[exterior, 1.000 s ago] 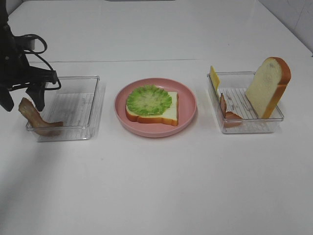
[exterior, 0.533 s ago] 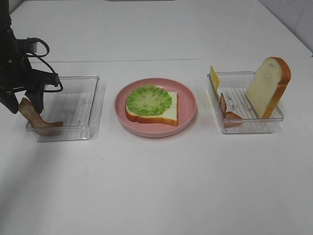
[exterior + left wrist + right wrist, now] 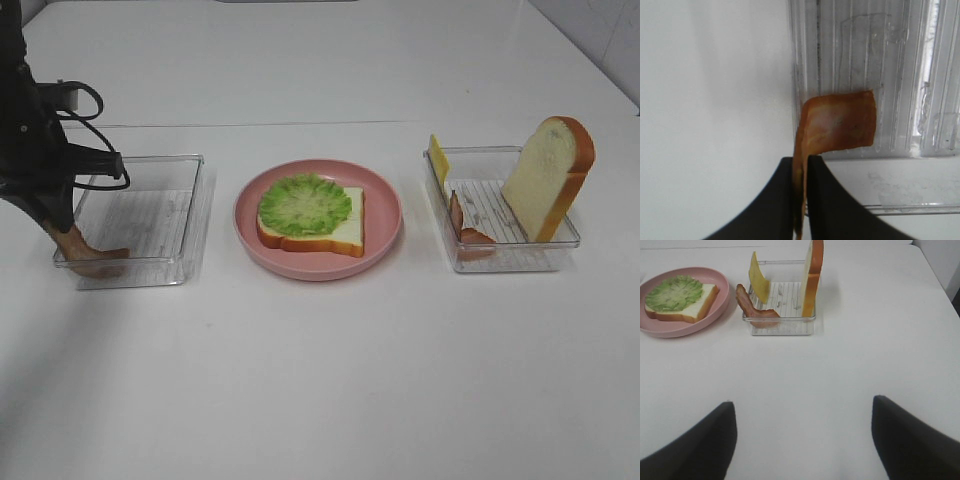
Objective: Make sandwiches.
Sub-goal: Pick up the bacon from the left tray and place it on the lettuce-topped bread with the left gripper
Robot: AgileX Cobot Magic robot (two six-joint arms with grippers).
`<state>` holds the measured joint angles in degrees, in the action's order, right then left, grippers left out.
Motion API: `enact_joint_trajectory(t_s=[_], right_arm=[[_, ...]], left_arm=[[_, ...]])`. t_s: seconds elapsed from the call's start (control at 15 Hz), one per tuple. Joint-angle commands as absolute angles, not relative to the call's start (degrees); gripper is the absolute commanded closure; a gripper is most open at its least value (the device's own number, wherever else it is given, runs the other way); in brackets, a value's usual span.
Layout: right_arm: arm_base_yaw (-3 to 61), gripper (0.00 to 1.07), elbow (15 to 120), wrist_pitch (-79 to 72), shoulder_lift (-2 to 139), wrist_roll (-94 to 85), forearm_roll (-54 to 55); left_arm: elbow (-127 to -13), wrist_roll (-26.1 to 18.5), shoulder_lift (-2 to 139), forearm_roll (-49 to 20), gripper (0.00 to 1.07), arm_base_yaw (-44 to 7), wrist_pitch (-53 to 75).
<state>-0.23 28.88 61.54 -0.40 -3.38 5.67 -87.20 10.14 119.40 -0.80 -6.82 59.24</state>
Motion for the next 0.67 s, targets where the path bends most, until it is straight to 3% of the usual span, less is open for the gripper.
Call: enact_joint_trajectory(t_s=[0.07, 0.33, 0.53, 0.67], right_arm=[[-0.7, 0.36, 28.9, 60.8, -1.0, -3.8, 5.5], [-0.7, 0.36, 28.9, 60.8, -1.0, -3.8, 5.5], [-0.7, 0.36, 28.9, 60.8, -1.0, -3.8, 5.5], [-0.7, 0.36, 28.9, 60.8, -1.0, -3.8, 5.5]], left_arm=[[-86.8, 10.3, 119.5, -1.2, 1.07, -6.6, 58.8], [-87.1, 10.3, 118.6, -2.1, 1.07, -6.6, 58.8], [-90.4, 7.2, 115.3, -9.0, 1.07, -6.6, 57.1], [-93.3, 2.8, 114.9, -17.1, 1.07, -6.6, 56.7]])
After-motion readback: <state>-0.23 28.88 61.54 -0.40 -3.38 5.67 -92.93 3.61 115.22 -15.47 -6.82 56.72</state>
